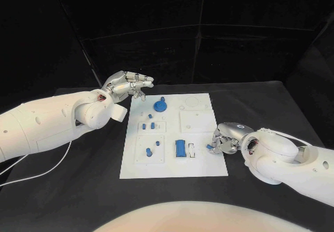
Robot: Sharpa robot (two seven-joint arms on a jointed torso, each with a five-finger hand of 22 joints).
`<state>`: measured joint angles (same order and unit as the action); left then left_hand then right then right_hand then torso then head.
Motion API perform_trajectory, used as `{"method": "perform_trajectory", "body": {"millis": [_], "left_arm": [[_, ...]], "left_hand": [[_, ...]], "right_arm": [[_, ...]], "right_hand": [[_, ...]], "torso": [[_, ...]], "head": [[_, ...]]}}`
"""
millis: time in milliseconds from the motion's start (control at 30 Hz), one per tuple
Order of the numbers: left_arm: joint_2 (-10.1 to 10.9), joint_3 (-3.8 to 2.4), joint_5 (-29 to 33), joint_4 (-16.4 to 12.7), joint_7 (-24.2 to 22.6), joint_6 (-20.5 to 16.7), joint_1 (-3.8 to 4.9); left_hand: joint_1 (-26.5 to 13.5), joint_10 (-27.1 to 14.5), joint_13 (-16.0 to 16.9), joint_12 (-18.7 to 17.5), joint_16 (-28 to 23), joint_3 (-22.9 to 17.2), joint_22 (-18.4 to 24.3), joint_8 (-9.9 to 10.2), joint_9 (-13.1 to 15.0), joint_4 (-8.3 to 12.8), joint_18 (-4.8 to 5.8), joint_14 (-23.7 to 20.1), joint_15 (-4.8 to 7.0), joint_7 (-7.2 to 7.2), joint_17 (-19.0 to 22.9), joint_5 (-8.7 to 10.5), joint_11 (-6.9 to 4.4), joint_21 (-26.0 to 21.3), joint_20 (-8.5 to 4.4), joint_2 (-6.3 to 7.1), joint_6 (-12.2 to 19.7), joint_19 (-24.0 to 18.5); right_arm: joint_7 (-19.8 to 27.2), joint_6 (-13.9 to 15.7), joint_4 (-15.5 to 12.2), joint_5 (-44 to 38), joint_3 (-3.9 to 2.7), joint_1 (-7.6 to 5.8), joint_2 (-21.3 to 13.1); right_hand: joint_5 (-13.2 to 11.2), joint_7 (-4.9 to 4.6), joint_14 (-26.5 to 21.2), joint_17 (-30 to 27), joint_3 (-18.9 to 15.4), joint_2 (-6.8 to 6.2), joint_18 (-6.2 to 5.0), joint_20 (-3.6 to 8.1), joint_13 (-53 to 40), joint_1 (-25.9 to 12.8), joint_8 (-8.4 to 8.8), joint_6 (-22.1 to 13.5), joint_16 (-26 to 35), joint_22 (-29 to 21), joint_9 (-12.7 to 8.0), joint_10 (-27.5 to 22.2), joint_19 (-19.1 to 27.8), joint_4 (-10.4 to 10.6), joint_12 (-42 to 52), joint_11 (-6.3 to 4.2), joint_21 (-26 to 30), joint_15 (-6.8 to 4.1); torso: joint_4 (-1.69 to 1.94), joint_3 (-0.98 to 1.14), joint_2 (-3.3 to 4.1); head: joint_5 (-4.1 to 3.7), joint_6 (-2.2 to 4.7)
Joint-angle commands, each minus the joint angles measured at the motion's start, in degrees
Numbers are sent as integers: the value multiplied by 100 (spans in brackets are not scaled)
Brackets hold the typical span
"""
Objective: Assemble the parts on the task board
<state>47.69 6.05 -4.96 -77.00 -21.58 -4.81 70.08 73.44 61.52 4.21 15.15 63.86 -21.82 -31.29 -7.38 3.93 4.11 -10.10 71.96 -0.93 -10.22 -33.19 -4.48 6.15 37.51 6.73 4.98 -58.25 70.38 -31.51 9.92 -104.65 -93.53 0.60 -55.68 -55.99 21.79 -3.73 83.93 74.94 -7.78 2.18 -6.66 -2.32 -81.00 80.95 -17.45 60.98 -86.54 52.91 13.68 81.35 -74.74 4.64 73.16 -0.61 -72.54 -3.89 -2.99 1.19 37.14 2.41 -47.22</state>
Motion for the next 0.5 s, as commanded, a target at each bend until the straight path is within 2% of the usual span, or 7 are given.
{"method": "perform_trajectory", "body": {"millis": [33,167,333,500], "left_arm": [[4,-3,16,-8,-47,56,7],[1,-3,16,-12,-50,53,7],[5,-2,16,-14,-53,49,7],[8,-2,16,-18,-57,49,8]], "left_hand": [[-13,-45,6,31,-26,36,9,-19,-6,7,-36,-35,-18,4,5,11,-7,-9,0,-62,28,-34],[-13,-45,6,31,-26,36,9,-19,-6,7,-36,-35,-18,4,5,11,-7,-9,0,-62,28,-34],[-13,-45,6,31,-26,36,9,-19,-6,7,-36,-35,-18,4,5,11,-7,-9,0,-62,28,-34],[-13,-45,6,31,-26,36,9,-19,-6,7,-36,-35,-18,4,5,11,-7,-9,0,-62,28,-34]], "right_arm": [[-149,129,-26,179,38,40,-25],[-163,527,-105,485,37,39,-31],[-158,934,-202,750,36,38,-26],[-133,1141,-287,937,35,37,13]], "right_hand": [[215,9,466,810,139,211,19,36,581,161,33,30,6,24,34,1,-27,5,9,-15,-21,-60],[367,9,471,829,275,174,27,42,557,118,60,40,-3,67,66,20,-51,33,30,-20,-43,-60],[436,8,473,840,370,115,30,44,551,56,78,50,-9,92,94,28,-65,70,32,-22,-56,-62],[443,11,476,853,435,59,32,46,536,-26,92,63,-16,102,117,43,-71,125,45,-23,-61,-63]], "torso": [[-6,-1,0],[5,-4,6],[3,-1,2],[0,-4,6]], "head": [[-6,6],[-15,22],[-6,20],[2,18]]}}
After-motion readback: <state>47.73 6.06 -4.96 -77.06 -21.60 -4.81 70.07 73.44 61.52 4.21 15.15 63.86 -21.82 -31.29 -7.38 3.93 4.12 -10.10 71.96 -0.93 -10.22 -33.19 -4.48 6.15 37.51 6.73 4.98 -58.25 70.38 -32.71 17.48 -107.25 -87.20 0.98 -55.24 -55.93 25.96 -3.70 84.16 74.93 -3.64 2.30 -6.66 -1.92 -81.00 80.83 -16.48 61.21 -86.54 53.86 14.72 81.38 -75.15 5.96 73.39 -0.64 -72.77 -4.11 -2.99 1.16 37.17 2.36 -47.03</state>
